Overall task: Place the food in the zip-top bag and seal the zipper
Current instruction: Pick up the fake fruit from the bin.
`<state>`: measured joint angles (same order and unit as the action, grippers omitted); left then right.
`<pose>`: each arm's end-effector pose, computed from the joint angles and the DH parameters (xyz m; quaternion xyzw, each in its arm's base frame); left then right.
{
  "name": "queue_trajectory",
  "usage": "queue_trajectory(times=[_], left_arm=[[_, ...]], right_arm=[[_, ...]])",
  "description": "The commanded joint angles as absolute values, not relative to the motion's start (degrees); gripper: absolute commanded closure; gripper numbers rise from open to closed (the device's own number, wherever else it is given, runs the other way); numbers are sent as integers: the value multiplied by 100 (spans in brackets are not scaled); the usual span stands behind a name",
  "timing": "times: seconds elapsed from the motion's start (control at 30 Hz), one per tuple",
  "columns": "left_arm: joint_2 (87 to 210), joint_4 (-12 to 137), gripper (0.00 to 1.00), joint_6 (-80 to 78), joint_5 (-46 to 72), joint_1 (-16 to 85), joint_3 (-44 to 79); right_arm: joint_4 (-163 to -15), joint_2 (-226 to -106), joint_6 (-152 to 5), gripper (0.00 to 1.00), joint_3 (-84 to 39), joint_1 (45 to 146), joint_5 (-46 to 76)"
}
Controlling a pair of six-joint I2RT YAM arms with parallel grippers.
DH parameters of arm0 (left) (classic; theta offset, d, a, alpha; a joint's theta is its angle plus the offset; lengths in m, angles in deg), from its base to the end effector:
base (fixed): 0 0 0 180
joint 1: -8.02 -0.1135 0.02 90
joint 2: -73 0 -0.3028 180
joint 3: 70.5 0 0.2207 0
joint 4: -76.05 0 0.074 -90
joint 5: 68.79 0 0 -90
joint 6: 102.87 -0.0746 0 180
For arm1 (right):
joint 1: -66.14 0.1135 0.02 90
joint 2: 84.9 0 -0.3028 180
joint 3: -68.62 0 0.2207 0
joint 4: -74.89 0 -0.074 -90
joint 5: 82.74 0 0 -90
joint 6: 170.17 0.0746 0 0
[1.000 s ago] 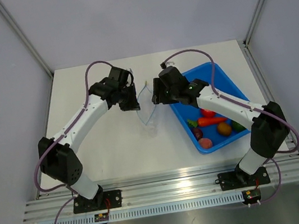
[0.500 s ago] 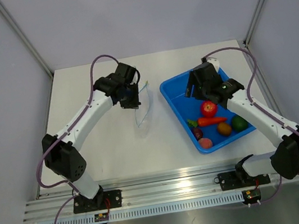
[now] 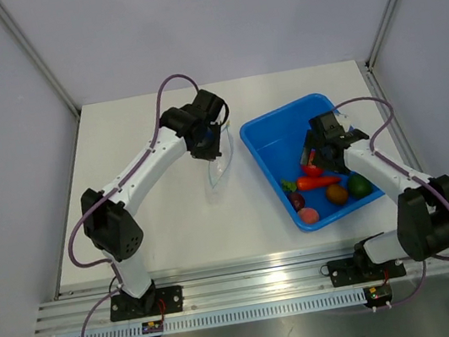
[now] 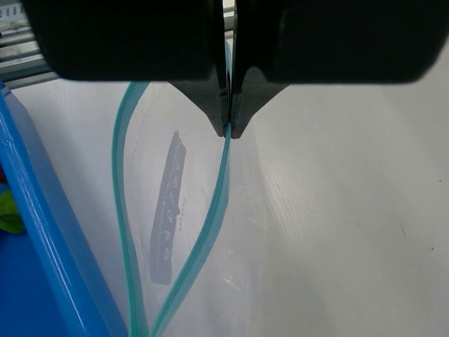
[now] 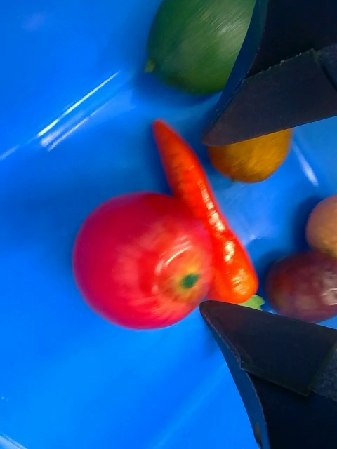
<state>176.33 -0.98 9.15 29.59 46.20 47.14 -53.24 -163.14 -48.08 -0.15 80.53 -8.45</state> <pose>0.2987 -0.2210 0.3313 0.1192 0.9620 -0.0565 0.2391 0.2432 0.0415 0.2457 0.1811 0.9432 -0.0249 0.2775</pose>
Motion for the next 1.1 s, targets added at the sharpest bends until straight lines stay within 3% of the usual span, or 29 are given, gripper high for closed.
queue_trajectory(times=[0.0,0.5,0.97,1.07], left_arm=[[17671,-55,100,875,3132,4678,4802],[17618,-11,100,919,3132,4749,4652],[17706,-11,100,884,3070,4775,4731],[17715,-11,100,884,3061,4784,4731]], right_arm=[[-6058,-16671,-5037,1,-173,8055,-821],[-6639,-17806,-5266,0,-780,7721,-847],[-6815,-18044,-5284,1,-956,7598,-1234],[-6815,-18000,-5240,12,-877,7598,-1173]])
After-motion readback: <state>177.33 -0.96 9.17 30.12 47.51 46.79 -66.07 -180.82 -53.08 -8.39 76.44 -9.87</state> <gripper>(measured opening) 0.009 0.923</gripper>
